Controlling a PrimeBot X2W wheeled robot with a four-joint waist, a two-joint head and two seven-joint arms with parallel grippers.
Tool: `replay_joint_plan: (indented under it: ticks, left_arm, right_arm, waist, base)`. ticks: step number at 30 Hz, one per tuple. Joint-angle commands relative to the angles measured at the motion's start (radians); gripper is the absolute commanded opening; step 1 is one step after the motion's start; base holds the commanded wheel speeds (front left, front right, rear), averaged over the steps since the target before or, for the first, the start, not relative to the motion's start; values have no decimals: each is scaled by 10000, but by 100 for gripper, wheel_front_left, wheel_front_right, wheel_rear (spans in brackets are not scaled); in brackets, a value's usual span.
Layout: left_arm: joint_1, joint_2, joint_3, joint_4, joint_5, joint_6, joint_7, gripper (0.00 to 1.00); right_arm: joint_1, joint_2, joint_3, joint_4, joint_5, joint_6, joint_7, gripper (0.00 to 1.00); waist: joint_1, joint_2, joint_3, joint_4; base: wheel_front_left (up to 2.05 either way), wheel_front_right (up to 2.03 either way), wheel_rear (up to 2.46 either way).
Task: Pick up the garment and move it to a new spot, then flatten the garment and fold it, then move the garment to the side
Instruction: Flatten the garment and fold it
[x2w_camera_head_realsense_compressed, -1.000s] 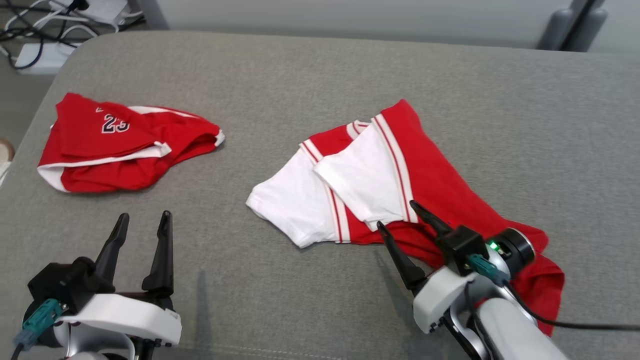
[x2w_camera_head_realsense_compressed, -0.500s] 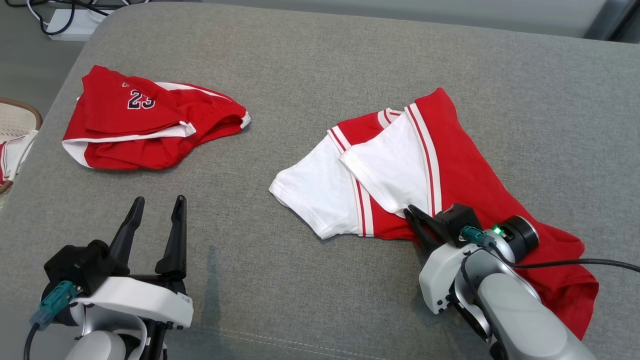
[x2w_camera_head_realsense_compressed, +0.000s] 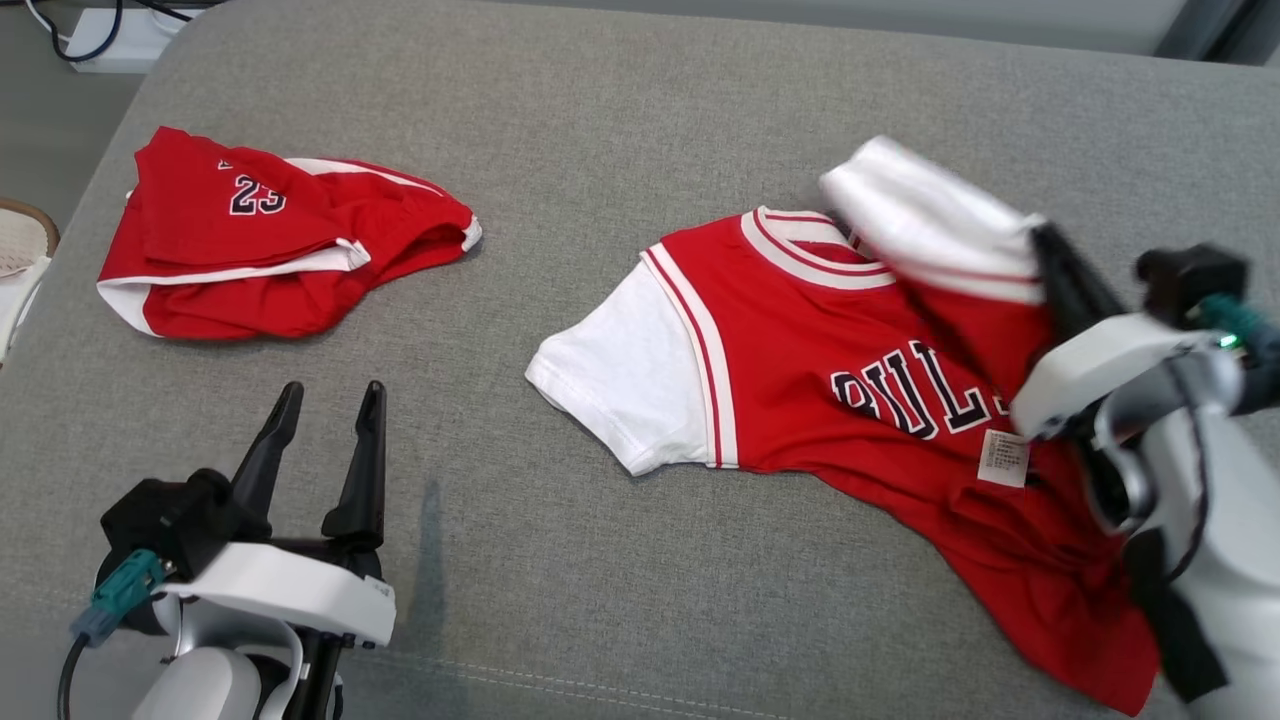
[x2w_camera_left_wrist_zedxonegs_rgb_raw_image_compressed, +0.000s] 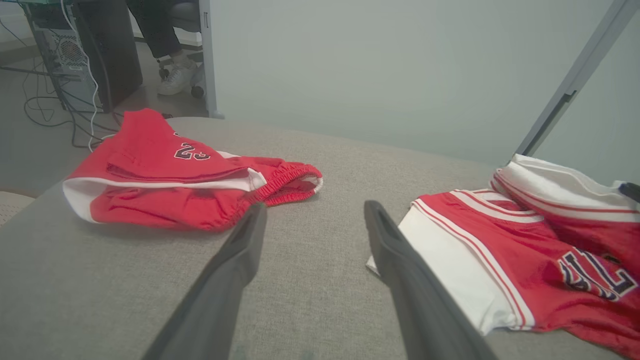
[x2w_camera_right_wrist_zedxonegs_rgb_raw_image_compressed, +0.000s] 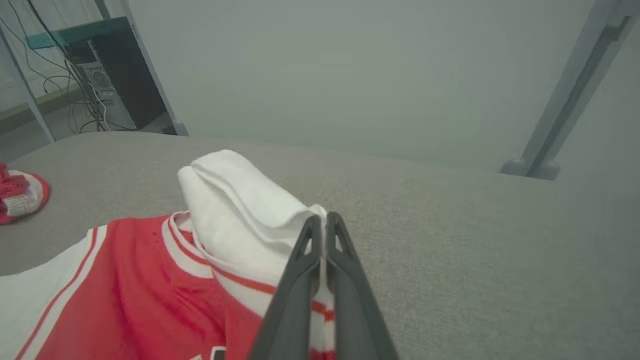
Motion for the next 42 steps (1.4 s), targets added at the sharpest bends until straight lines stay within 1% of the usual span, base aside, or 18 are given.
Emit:
replay_joint_plan:
  ticks: [1,7,12,13,14,15,16,19,21,23,25,29,34,39,42]
  left_arm:
    - [-597,265,341,-175,-116,-114,-79,100]
    - [-898,223,133,-27,-86,-322,-86,100]
    - [-1153,180,-44,117,-43,-479,-98,100]
    - [-1189,165,-90,148,-44,-517,-89,100]
    - [-1221,161,-130,176,-40,-546,-73,100]
    - [-1251,157,-158,202,-34,-564,-68,100]
    - [-1294,160,-189,242,-29,-588,-67,100]
    - [-1269,221,-164,269,-12,-545,-71,100]
    - [-1211,290,-123,248,-8,-492,-50,100]
    - [-1142,384,-62,204,3,-417,-18,100]
    - [-1057,479,3,116,7,-345,13,100]
    - [-780,659,150,-75,-19,-160,97,100]
    - [-324,885,300,-273,-49,102,260,100]
    - [61,1036,433,-541,-46,380,359,100]
    - [232,1049,459,-614,-56,488,384,100]
  right_arm:
    - [-378,-112,-86,-92,85,40,82,0]
    - [-1446,-955,-1108,1114,-15,40,97,0]
    - [-2123,-1344,-1640,2291,-261,40,-285,0]
    - [-2193,-1361,-1828,2566,-250,40,-353,11]
    - [-2264,-1358,-2002,2810,-222,40,-416,95]
    - [-2336,-1364,-2146,2971,-220,40,-556,100]
    - [-2375,-1324,-2376,3219,-194,40,-781,100]
    - [-2174,-1251,-2636,3289,-117,40,-1063,100]
    - [-1892,-1183,-2678,3089,-42,40,-1161,100]
    - [-1535,-1071,-2751,2621,136,40,-1205,100]
    - [-1044,-960,-2816,1736,267,40,-1215,100]
    - [389,-604,-2970,-561,256,40,-1219,100]
    - [2503,116,-2745,-2986,-57,40,-1221,100]
    - [4079,507,-2175,-4385,-388,40,-1221,100]
    - [4603,611,-1974,-4728,-452,40,-1190,100]
  waist:
    - [0,0,68,13]
    - [0,0,306,220]
    - [0,0,478,382]
    - [0,0,487,402]
    - [0,0,502,416]
    - [0,0,512,426]
    - [0,0,510,403]
    - [0,0,411,243]
    - [0,0,313,77]
    - [0,0,203,-117]
    - [0,0,109,-322]
    - [0,0,-170,-738]
    - [0,0,-720,-1184]
    - [0,0,-1069,-1419]
    - [0,0,-1234,-1452]
  base:
    - [0,0,0]
    - [0,0,0]
    - [0,0,0]
    - [0,0,0]
    - [0,0,0]
    - [0,0,0]
    - [0,0,0]
    - [0,0,0]
    - [0,0,0]
    - [0,0,0]
    - [0,0,0]
    - [0,0,0]
    - [0,0,0]
    - [0,0,0]
    - [0,0,0]
